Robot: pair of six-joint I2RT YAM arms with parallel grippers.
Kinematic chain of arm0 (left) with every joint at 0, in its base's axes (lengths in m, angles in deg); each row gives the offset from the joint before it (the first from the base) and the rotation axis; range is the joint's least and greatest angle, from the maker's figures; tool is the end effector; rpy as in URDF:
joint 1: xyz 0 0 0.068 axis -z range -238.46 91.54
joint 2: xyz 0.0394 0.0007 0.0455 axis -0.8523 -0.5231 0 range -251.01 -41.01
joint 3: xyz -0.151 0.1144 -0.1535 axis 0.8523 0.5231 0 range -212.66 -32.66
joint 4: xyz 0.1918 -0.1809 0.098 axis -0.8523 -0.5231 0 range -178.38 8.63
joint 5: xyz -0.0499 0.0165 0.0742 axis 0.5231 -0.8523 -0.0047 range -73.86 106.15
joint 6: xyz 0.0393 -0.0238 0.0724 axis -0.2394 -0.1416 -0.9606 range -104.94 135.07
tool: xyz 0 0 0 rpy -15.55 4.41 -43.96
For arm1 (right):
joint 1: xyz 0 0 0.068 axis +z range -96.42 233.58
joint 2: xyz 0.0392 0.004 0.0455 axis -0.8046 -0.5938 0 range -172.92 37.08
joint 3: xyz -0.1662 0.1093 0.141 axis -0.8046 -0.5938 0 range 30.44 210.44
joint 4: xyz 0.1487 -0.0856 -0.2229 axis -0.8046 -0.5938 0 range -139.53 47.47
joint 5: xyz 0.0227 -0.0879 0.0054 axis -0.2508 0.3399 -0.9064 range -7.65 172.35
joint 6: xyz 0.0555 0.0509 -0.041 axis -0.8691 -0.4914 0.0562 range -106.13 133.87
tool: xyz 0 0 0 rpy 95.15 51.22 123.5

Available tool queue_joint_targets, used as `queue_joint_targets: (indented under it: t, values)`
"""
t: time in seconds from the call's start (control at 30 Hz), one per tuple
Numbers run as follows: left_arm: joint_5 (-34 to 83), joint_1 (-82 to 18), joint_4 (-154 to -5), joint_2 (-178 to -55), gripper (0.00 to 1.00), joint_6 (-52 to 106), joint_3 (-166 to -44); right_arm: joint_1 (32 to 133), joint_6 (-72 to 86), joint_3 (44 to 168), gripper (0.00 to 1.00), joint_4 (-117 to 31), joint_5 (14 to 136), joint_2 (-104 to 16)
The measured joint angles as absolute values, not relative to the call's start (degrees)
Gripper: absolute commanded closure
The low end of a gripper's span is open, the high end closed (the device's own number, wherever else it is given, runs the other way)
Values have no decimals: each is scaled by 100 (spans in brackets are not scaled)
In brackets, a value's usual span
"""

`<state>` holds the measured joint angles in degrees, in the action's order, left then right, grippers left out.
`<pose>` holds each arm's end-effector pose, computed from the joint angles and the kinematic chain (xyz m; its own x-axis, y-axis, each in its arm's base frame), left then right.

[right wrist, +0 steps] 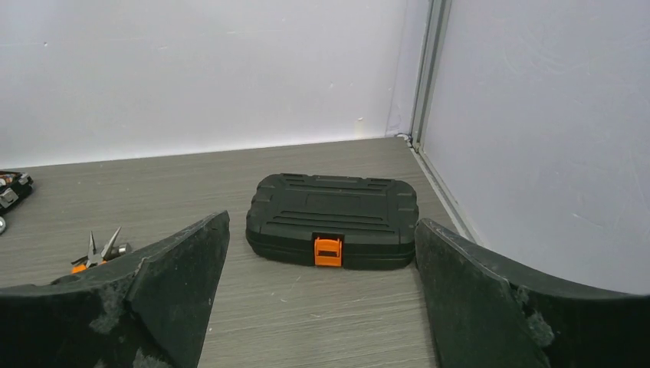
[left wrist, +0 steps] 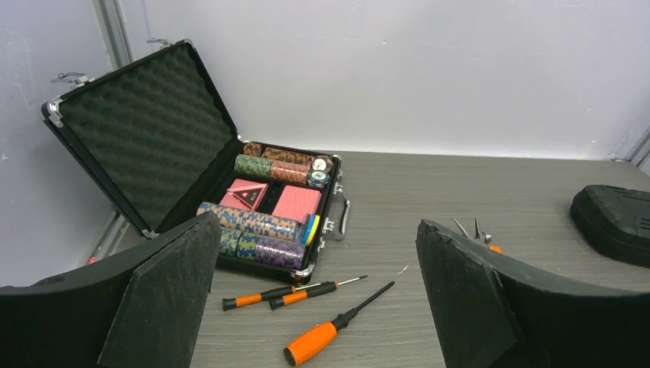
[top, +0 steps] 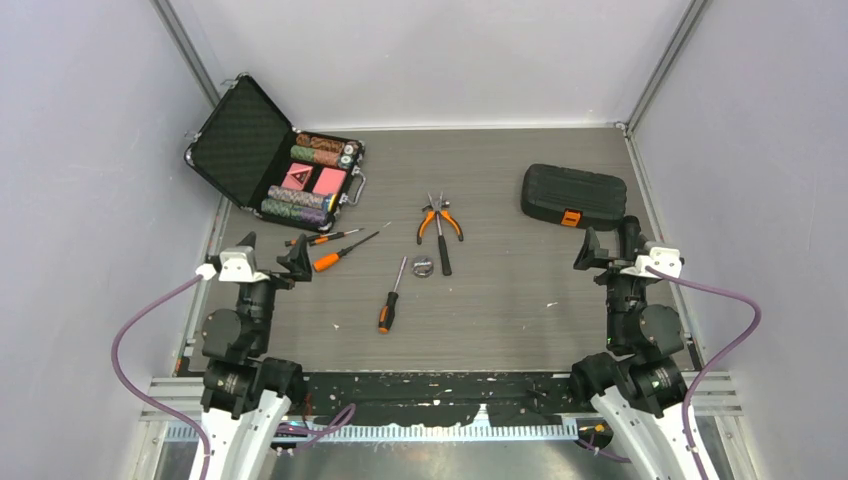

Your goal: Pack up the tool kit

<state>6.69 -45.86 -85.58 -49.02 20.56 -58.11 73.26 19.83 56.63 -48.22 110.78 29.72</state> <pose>0.1675 -0.0246 0.3171 0.2168 -0.1453 -0.9654 0.0803 0.9882 -0.1307 0.1603 0.0191 0.3180 0.1984 -0.0259 -0.9798 0.1618 0.9868 0.0067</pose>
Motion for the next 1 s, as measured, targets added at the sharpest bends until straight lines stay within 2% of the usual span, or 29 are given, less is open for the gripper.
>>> queue_joint_targets:
  t: [0.3,0.53,0.87,1.0]
  values:
    - [564,-4621,-8635,-4483,1,2082,-5999,7326,1640,5945,5,-5028,10874,2885]
    - [540,-4621,-8687,-4240,0,2227,-6004,7321,1170,6645,5,-5386,10662,1858]
    - [477,-4621,-9026,-4164,0,2412,-6043,7177,838,8494,5,-6059,10055,-1270]
    - [433,-4621,-9120,-4164,0,2412,-6043,6382,562,9399,5,-6193,9174,-2859]
